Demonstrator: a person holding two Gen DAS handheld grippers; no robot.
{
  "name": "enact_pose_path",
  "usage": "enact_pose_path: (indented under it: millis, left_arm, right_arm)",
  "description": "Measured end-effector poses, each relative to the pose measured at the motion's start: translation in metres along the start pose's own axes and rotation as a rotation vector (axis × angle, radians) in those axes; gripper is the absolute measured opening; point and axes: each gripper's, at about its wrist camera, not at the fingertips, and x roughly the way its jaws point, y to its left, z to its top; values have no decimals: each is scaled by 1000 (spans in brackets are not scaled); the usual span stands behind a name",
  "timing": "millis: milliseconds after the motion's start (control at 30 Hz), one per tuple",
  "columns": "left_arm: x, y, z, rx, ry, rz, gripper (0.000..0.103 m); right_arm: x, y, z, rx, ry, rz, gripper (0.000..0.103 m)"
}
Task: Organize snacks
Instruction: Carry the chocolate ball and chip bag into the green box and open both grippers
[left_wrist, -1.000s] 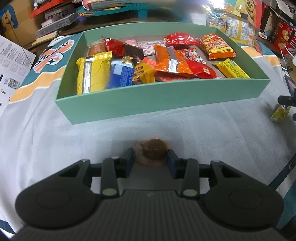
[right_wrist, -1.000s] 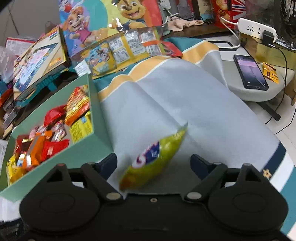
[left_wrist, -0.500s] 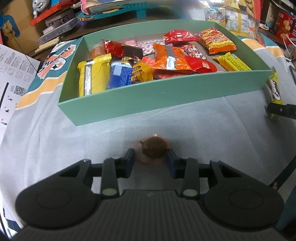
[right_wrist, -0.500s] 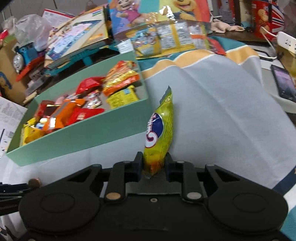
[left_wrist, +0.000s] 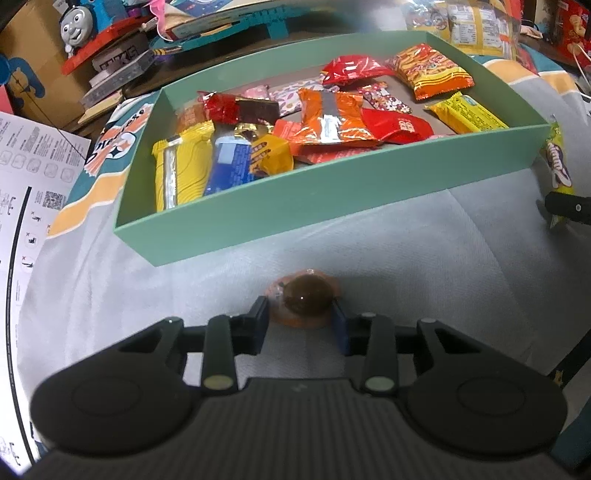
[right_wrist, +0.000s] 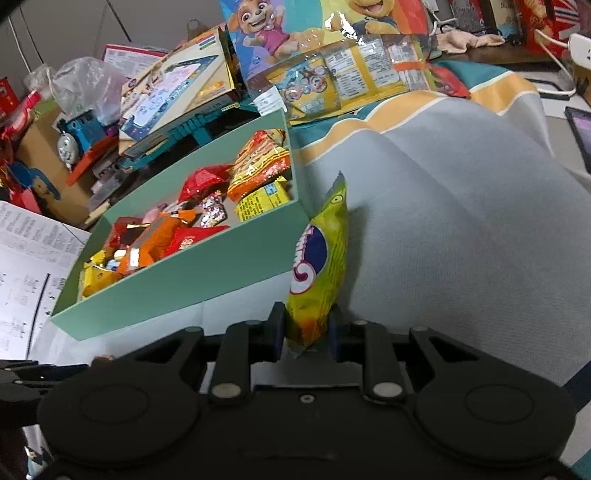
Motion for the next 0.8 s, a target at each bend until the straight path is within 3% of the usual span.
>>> enact_pose_path:
  millis: [400, 800]
  left_arm:
    - [-11, -14, 7, 13, -8, -43, 34]
    - [-32, 7, 11, -58, -82, -90, 35]
  right_arm:
    - [-15, -5, -12, 43, 7, 50, 23]
    - [-38, 20, -2, -20, -20, 35, 22]
